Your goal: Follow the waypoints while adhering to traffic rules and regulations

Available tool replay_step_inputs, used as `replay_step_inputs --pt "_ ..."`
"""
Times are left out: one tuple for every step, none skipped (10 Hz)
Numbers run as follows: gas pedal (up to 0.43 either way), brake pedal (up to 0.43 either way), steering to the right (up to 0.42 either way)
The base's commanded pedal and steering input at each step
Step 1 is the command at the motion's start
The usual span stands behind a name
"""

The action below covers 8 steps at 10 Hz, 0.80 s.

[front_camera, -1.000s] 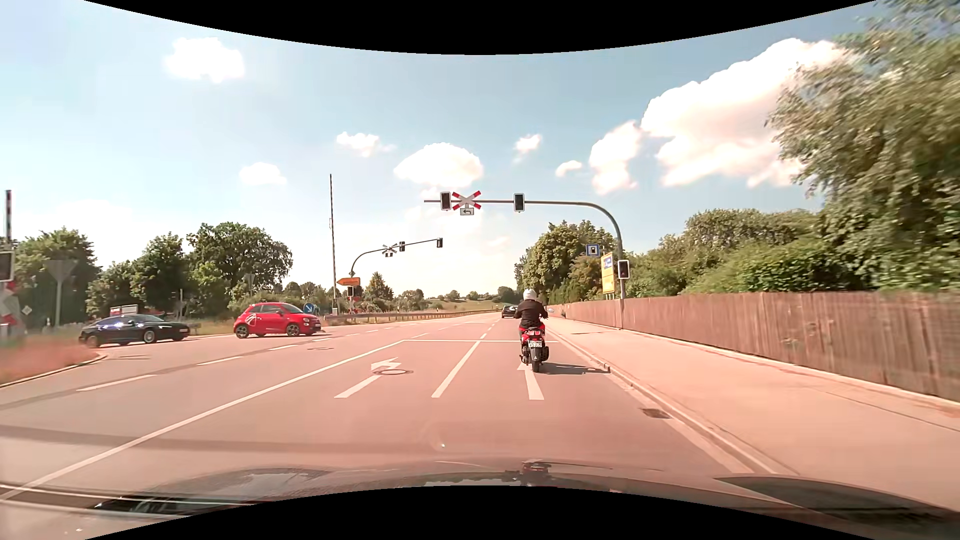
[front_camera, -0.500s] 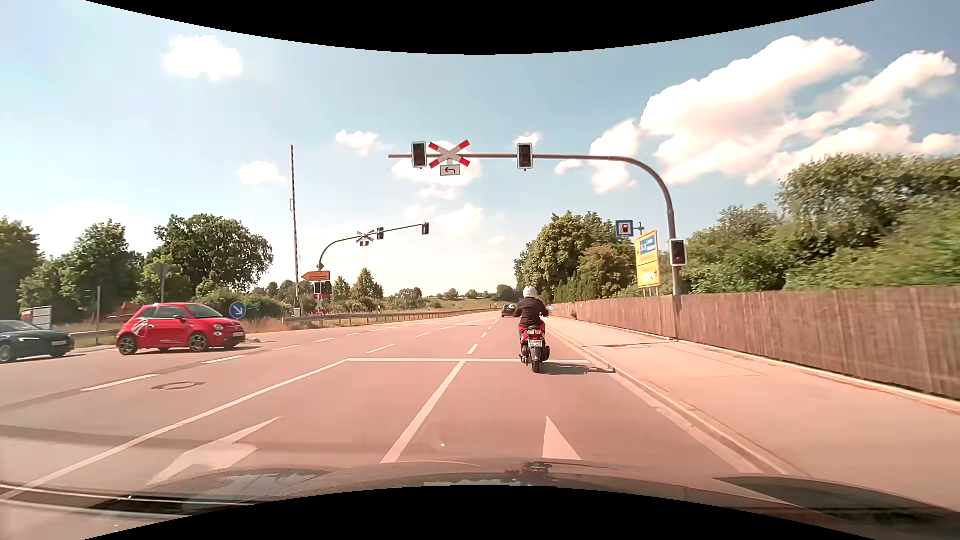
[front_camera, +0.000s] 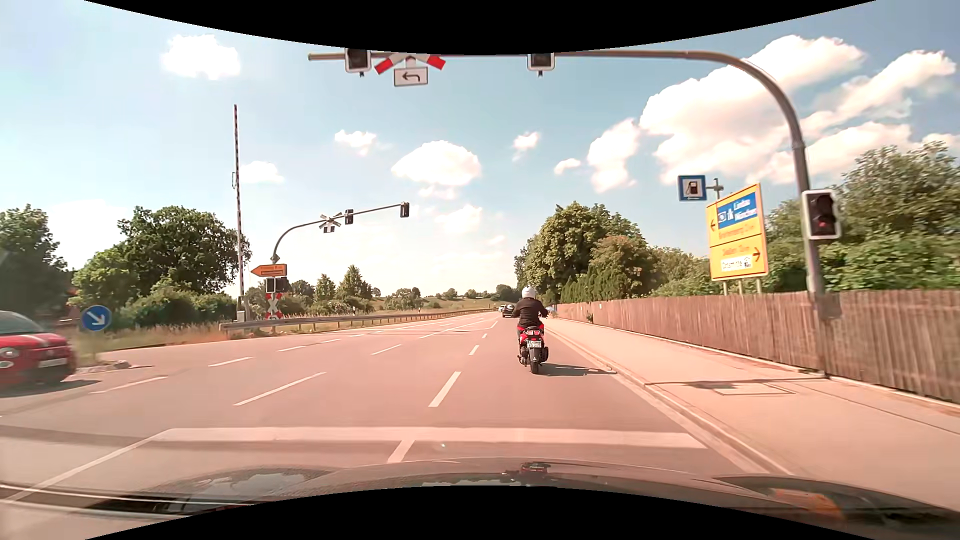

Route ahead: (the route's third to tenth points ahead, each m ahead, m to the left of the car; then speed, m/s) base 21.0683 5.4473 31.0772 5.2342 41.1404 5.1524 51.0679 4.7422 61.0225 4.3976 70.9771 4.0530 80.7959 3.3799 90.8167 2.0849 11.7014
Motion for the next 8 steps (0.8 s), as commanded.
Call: replay_step_inputs --pt "0.130 0.012 -0.001" --pt "0.138 0.012 0.000" --pt "0.157 0.012 0.000" --pt "0.157 0.012 0.000" --pt "0.169 0.012 0.000" --pt "0.177 0.012 0.000" --pt "0.189 0.012 0.000" --pt "0.197 0.012 0.001"
